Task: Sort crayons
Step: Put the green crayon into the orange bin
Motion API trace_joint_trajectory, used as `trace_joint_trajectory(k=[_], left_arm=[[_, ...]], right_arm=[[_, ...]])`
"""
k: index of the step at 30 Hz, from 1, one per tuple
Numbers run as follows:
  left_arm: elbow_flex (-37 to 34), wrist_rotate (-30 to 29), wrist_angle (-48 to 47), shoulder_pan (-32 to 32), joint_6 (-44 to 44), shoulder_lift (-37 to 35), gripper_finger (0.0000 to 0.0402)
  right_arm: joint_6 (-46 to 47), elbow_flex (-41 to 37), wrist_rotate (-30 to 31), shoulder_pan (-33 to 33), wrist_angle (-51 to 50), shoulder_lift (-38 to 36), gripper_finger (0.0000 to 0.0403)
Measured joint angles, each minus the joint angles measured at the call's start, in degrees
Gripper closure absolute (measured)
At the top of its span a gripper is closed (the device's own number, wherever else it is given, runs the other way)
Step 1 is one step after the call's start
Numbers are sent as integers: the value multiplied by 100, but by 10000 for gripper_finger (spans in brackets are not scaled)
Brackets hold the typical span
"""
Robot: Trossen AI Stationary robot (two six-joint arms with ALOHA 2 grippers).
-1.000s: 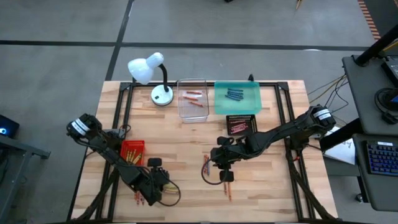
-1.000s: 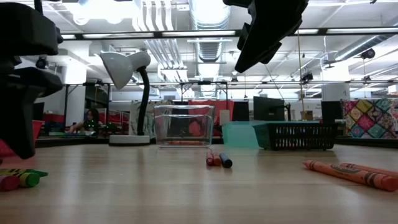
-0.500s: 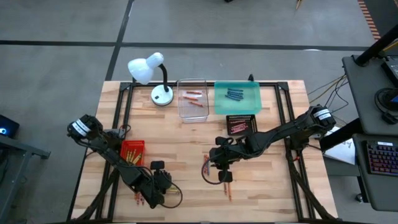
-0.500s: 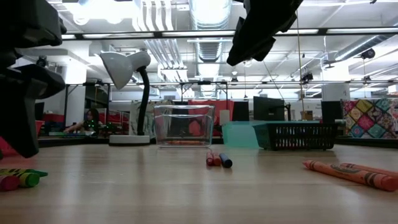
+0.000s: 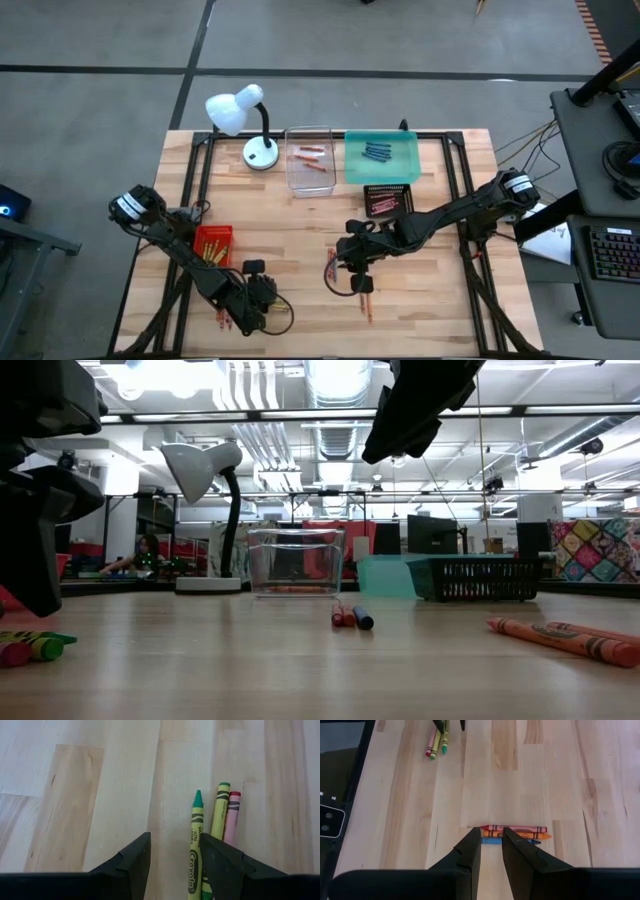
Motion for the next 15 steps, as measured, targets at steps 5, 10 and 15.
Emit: trace_joint_trajectory(k=[5,10,15], left_arm=[[-2,1,2,0,-8,7,248],[-2,2,4,-17,-79,7,248],[-37,4,6,-96,-257,9,248]], right_arm=[[0,0,0,0,0,0,335],[0,0,0,0,2,0,335],[0,0,0,0,2,0,335]])
